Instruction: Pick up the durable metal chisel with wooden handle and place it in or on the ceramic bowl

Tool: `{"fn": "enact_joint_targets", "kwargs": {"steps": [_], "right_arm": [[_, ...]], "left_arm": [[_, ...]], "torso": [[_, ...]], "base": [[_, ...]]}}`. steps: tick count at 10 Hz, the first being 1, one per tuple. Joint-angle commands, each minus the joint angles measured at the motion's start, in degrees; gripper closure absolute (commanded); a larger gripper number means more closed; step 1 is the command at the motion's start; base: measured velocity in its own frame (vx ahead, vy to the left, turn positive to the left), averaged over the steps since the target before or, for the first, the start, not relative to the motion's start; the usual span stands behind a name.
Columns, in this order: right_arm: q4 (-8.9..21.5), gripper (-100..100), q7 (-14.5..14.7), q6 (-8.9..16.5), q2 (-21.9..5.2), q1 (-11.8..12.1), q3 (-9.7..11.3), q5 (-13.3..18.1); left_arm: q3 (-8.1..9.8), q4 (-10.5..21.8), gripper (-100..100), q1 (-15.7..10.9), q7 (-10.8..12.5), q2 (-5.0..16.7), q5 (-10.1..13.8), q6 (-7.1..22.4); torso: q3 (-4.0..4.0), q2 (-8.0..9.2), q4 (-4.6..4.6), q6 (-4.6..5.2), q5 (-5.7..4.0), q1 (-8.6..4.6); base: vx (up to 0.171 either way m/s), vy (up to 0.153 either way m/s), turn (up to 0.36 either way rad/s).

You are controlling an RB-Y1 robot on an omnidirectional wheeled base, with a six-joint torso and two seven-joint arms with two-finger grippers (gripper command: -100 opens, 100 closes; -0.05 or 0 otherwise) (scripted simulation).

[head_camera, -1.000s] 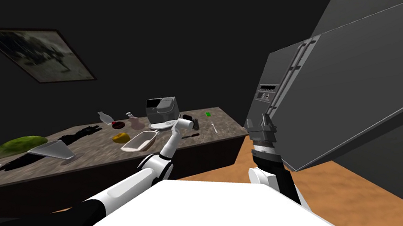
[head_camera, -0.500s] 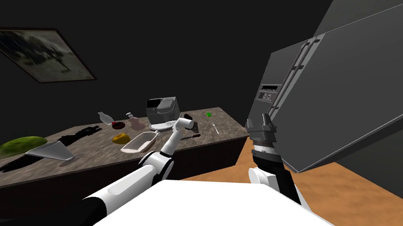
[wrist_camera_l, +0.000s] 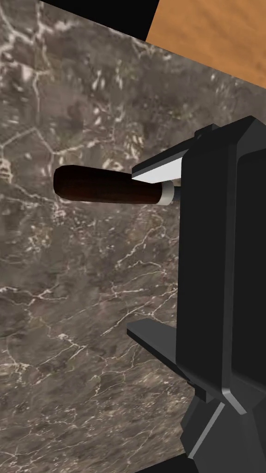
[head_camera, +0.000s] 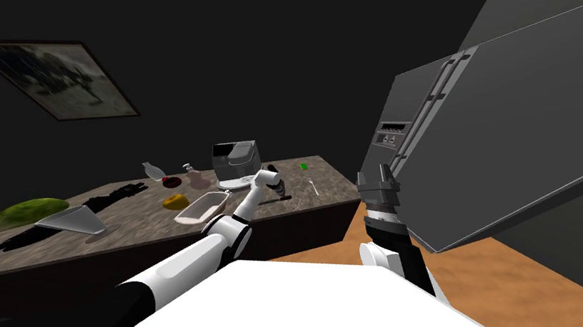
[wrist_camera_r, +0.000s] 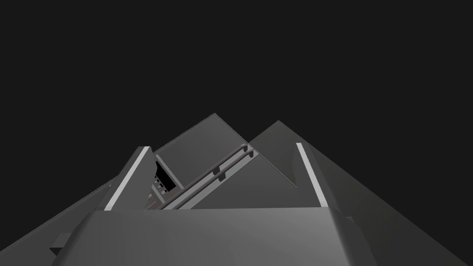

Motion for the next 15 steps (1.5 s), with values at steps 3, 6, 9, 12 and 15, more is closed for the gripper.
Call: {"fn": "enact_joint_targets", "kwargs": {"steps": [3,6,9,12,15], "right_arm": [[0.0,0,0.0,0.0,0.0,0.0,0.0,0.0],[0.0,0,0.0,0.0,0.0,0.0,0.0,0.0],[0.0,0,0.0,0.0,0.0,0.0,0.0,0.0],[0.0,0,0.0,0.0,0.0,0.0,0.0,0.0],[0.0,0,0.0,0.0,0.0,0.0,0.0,0.0]], "left_arm": [[-0.13,2.1,-100,-0.9,0.0,0.7,1.2,5.5],[-0.25,3.8,-100,-1.5,0.0,1.0,1.8,8.8],[-0.44,6.9,-100,-2.4,-0.2,1.4,3.0,13.3],[-0.62,10.0,-100,-3.1,-0.5,1.8,4.2,18.0],[-0.66,11.3,-100,-3.5,-0.7,1.8,4.5,18.8]], "torso": [[0.04,0.06,0.02,0.01,-0.02,-0.1],[0.0,0.0,0.0,0.0,-0.01,-0.06],[-0.05,-0.09,-0.02,0.0,0.0,-0.02],[-0.01,-0.02,-0.01,0.0,0.0,-0.02],[0.0,0.01,0.0,0.01,-0.01,-0.06]], "base": [[0.023,0.019,0.008],[0.034,0.023,0.01],[0.051,0.03,0.014],[0.04,0.028,0.016],[0.029,0.019,0.007]]}}
